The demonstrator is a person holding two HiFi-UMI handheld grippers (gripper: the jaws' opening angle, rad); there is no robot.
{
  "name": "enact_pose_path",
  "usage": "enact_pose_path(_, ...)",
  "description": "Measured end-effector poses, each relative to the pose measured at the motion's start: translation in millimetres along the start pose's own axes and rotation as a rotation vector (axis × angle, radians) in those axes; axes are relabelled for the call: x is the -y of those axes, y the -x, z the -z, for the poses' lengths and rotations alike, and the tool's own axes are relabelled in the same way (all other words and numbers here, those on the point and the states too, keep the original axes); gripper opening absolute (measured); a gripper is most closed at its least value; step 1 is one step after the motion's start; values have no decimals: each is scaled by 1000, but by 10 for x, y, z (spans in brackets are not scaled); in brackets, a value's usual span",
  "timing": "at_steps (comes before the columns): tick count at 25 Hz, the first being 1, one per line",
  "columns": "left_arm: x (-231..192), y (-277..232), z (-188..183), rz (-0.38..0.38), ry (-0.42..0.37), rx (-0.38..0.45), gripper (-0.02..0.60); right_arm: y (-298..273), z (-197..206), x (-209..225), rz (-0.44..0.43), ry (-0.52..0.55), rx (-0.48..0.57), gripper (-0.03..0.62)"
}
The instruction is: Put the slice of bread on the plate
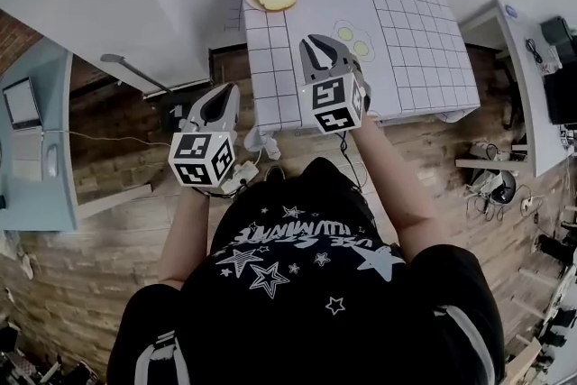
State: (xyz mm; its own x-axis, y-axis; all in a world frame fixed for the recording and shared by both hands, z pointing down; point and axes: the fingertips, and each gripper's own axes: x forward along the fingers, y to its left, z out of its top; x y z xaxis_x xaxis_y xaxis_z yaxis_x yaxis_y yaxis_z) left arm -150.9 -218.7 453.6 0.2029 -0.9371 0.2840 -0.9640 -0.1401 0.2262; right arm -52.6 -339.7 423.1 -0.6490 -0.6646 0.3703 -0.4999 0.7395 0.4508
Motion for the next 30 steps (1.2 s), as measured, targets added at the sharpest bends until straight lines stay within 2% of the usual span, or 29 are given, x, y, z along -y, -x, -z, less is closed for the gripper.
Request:
enact_pose_path(3, 145, 13, -9, 25, 3, 8, 8, 260, 68, 12, 33, 23, 8, 32)
enact_pose_path(10, 511, 103, -37, 69, -26, 26, 8, 730, 215, 2, 41, -98, 0, 15)
enact_pose_path(14, 380, -189, -316, 106, -43, 23, 8, 524, 94, 147, 34, -144, 6, 14)
enact_pose_path(17, 305, -277, -495, 140, -56, 12, 8, 464, -28, 186, 36, -125, -11, 14)
enact_pose_path(20, 399, -125, -474, 146, -65, 5, 8, 695, -28, 97, 38, -136, -12, 14)
enact_pose_path(24, 655, 272, -304, 141, -73, 13, 8, 1202, 77, -156, 38, -207, 4, 14)
enact_pose_path(28, 880, 637, -205, 136, -80, 35, 8, 1629, 86, -387, 76, -139, 4, 14)
enact_pose_path(30, 980, 812, -148, 140, -82, 41, 8, 1762, 70, -563, 68, -121, 8, 14)
